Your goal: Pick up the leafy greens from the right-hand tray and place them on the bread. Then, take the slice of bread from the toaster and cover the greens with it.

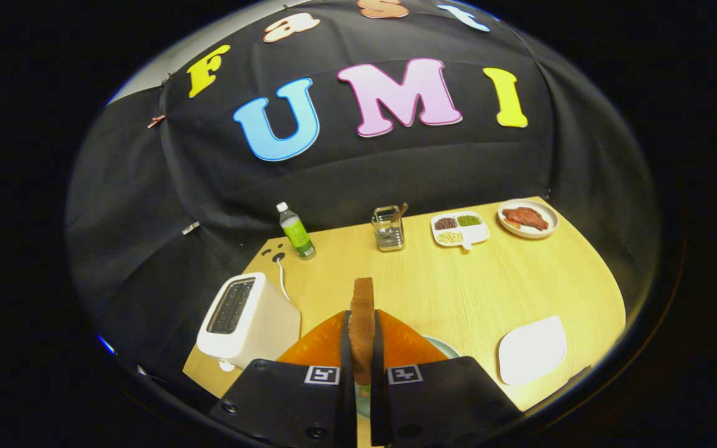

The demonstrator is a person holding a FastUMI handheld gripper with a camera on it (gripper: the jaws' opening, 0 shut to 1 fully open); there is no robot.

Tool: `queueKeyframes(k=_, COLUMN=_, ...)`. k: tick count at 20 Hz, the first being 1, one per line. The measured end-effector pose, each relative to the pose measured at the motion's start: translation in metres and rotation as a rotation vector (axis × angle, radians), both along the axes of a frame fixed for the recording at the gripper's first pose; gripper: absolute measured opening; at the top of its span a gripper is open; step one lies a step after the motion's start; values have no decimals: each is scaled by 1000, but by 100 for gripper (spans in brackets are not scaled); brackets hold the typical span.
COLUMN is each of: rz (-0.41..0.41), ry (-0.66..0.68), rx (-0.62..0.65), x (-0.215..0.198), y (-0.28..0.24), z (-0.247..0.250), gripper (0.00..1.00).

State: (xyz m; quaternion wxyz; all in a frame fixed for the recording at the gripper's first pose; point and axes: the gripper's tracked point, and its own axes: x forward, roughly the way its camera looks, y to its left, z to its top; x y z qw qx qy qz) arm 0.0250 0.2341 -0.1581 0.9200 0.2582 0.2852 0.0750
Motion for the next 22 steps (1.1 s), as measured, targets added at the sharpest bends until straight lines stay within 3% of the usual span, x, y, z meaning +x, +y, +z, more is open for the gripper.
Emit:
queueKeyframes(k=11, rz=-78, ry=104, rx=182, x=-15, y=33, z=-79, gripper=13)
queueKeyframes(k=15, rz=-118, ry=152, rx=94, x=-21, y=16, z=-120, gripper=13)
queueKeyframes(k=22, rz=-49, ry=177, rx=-68, x=-29, y=2, z=-154, gripper=13)
